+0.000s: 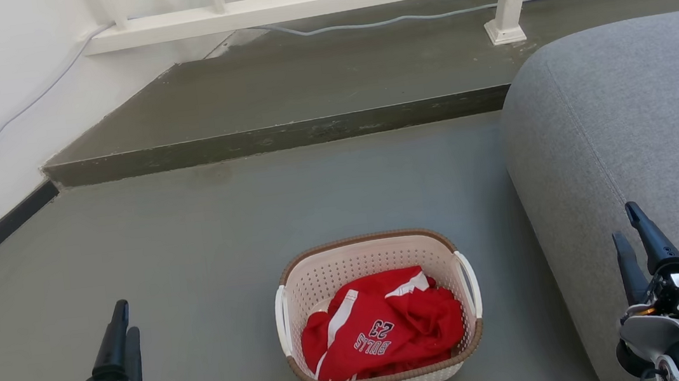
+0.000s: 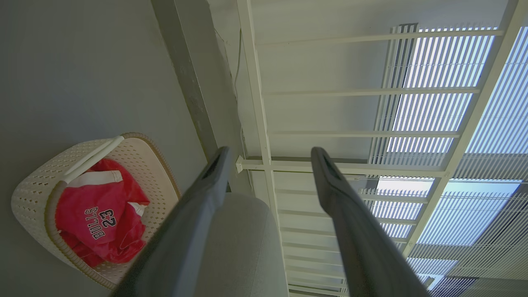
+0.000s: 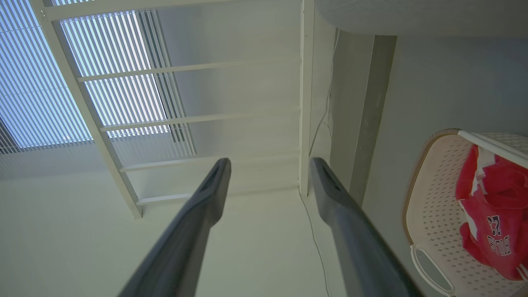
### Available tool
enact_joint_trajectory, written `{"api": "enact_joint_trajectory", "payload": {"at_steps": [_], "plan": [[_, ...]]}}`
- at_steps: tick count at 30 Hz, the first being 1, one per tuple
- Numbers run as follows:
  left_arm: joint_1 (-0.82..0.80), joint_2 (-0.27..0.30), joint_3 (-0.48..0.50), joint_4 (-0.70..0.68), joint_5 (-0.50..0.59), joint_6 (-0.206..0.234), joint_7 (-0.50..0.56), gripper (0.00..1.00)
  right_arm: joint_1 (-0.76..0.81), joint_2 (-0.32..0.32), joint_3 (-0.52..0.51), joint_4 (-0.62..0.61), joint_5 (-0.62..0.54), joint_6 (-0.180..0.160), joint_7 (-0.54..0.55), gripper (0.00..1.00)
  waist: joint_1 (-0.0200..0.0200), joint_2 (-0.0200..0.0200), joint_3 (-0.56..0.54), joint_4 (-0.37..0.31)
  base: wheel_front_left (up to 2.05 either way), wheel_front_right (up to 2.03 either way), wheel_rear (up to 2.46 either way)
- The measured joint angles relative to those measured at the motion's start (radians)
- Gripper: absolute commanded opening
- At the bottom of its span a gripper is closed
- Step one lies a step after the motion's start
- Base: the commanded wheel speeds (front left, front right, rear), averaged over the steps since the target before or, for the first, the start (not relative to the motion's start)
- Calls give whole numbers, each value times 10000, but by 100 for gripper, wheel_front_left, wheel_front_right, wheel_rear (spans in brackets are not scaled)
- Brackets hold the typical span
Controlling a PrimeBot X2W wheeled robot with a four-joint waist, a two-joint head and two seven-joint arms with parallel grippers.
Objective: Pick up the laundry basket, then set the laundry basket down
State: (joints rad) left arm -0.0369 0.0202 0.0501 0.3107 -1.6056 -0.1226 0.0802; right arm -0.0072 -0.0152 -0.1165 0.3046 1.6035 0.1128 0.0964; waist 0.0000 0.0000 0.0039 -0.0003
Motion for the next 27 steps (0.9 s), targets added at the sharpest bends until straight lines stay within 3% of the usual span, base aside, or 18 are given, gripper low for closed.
{"api": "enact_joint_trajectory", "payload": {"at_steps": [13,27], "plan": [[-23,27,-485,-316,861,0,-512,100,-44,-140,337,-535,-593,0,-401,100,0,0,22,-6,0,0,0],[-52,222,-819,-646,2828,0,-1005,100,-53,-504,1126,-976,-1701,2,-1062,100,0,0,55,-27,0,0,0]]}}
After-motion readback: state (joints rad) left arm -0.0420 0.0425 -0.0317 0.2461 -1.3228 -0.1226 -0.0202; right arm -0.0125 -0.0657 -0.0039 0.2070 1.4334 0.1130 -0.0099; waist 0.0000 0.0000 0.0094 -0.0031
